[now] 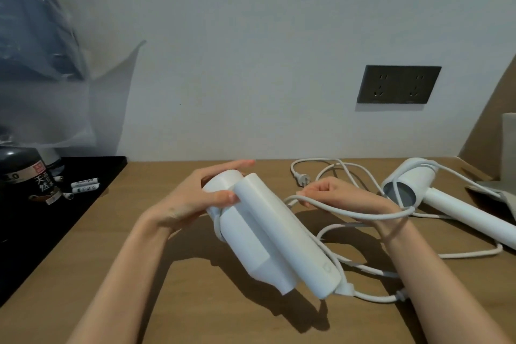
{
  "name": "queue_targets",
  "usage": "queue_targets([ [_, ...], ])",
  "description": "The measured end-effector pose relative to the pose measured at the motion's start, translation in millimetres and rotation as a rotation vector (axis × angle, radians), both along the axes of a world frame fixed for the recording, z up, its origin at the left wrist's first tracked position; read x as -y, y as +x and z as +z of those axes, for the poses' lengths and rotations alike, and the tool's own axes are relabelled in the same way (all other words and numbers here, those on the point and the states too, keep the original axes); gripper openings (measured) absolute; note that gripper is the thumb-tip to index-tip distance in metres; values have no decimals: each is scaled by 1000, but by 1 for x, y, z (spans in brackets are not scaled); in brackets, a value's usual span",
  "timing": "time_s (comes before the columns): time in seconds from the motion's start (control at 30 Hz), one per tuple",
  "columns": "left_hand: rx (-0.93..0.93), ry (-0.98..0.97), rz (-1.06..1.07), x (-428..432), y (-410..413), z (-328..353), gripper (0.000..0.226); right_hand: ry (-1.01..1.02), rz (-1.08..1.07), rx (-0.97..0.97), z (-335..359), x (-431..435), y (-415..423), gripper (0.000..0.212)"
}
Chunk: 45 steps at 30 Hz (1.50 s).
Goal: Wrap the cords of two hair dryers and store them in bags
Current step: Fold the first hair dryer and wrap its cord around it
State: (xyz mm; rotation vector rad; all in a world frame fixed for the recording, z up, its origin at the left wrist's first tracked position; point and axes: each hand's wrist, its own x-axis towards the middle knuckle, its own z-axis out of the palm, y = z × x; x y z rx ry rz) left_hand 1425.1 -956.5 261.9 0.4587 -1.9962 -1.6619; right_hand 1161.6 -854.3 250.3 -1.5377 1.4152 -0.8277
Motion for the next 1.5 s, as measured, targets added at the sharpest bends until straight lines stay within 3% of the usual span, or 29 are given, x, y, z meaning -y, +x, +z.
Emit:
queue_targets([
  [0.17,-19,-2,189,4,-1,-2,56,171,150,32,-7,-4,-7,85],
  [0.27,-34,25,240,8,2,-2,52,202,290,72,5,-12,-7,65],
  [0.4,-57,59,274,12,9,1,50,92,345,-226,12,-19,-3,81],
  [0.5,-89,100,317,15,11,0,54,24,371,-259,26,-28,-5,81],
  [0.57,-91,89,311,16,12,-1,53,61,403,-154,30,-34,-12,86],
  [0.67,-61,56,278,15,13,0,52,120,203,61,30,-37,-19,86],
  [0.87,-54,26,247,10,10,2,52,87,-181,696,25,-23,-11,51],
  [0.97,-68,-27,223,7,12,5,63,119,-268,1041,19,-18,-6,58],
  [1.1,-19,-187,181,1,9,8,74,140,-329,1246,20,-15,1,62],
  [1.2,4,-259,165,-6,1,8,59,27,-311,1212,27,-15,14,64],
  [1.33,-25,-305,235,-9,-9,5,45,-268,-287,912,40,-12,33,74],
  [1.5,-79,-329,324,-12,-17,3,39,-550,-312,438,50,-13,61,48],
])
